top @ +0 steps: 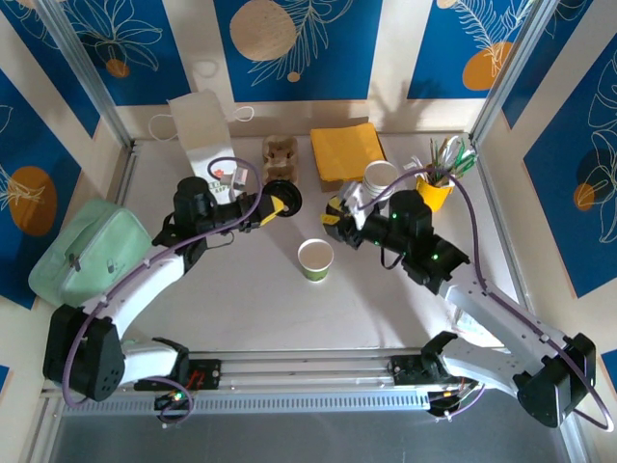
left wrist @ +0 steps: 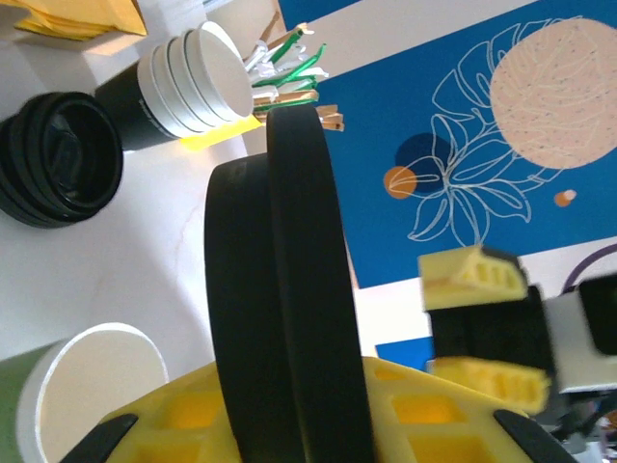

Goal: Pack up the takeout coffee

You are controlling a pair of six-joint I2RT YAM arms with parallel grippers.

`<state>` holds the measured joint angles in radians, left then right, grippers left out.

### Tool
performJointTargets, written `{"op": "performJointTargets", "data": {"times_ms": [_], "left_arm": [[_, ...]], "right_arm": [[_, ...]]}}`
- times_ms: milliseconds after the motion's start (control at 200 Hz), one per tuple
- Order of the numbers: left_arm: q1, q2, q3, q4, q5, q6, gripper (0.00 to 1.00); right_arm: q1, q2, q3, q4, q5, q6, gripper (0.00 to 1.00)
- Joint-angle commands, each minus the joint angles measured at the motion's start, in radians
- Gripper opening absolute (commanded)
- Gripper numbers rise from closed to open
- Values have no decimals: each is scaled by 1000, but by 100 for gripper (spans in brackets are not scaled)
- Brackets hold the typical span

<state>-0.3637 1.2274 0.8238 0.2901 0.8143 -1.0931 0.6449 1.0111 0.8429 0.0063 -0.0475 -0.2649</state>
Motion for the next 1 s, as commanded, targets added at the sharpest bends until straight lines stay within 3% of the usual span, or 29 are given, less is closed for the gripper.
{"op": "performJointTargets", "data": {"times_ms": [0,315,485,995], "left_arm": [[8,-42,21,-6,40,-120,14],[6,-56,-31,36,58,-246,13],[5,-52,-40,76,60,-282,13],[1,-36,-57,130,51,-324,12]], "right_arm": [[29,-13,-59,109,17,-280,41],[123,65,-75,249,106,-474,43],[149,134,-39,297,216,-496,40],[189,162,-19,358,281,-577,39]]}}
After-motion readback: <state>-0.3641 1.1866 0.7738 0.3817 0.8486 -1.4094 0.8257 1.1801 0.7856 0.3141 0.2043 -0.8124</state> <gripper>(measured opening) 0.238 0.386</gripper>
